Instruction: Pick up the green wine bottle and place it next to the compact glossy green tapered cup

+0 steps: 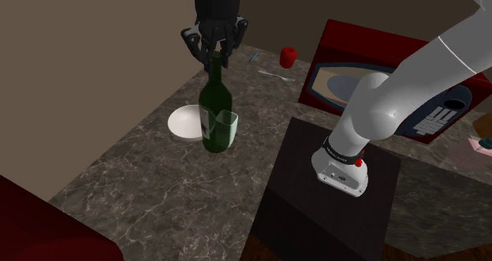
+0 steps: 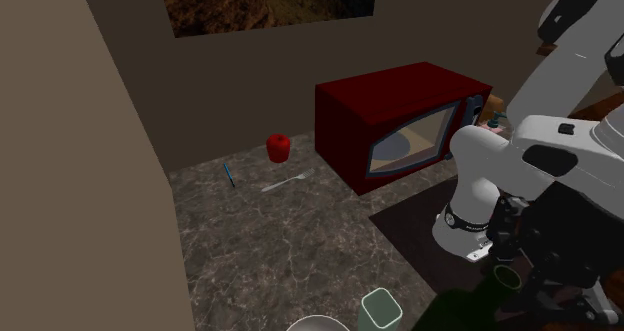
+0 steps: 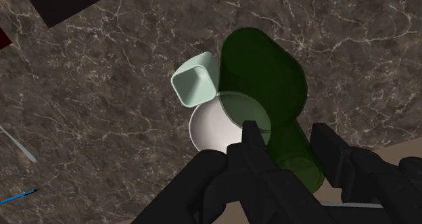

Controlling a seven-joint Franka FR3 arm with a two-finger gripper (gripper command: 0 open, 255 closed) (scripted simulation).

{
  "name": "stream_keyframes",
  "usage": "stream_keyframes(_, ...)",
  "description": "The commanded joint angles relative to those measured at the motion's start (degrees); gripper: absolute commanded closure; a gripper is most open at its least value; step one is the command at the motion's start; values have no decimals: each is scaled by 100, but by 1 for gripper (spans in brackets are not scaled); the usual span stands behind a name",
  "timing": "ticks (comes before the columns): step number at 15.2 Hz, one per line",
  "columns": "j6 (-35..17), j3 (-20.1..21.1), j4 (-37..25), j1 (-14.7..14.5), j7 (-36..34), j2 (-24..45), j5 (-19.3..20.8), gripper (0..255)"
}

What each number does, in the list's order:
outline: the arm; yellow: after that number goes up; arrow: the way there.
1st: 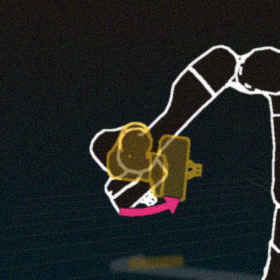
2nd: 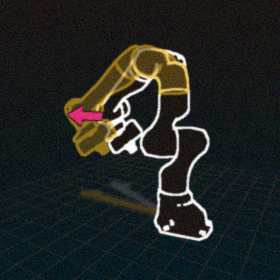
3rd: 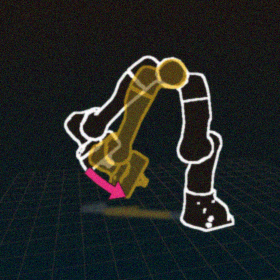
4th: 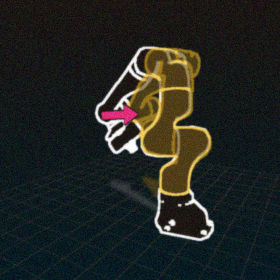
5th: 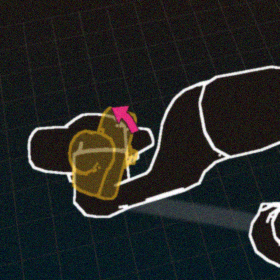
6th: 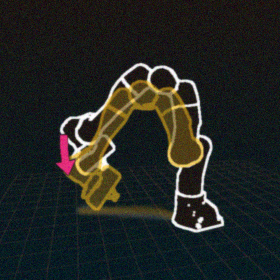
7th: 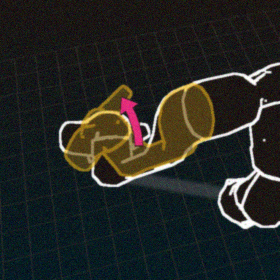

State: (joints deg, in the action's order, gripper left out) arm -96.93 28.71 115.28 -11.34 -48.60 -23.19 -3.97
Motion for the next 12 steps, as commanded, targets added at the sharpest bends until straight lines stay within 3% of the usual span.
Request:
stream_keyframes(1, -151, 10, 159, -8, -5, -14, -10, 255)
stream_keyframes(12, -988, 102, 1019, -54, -60, -38, -64, 255)
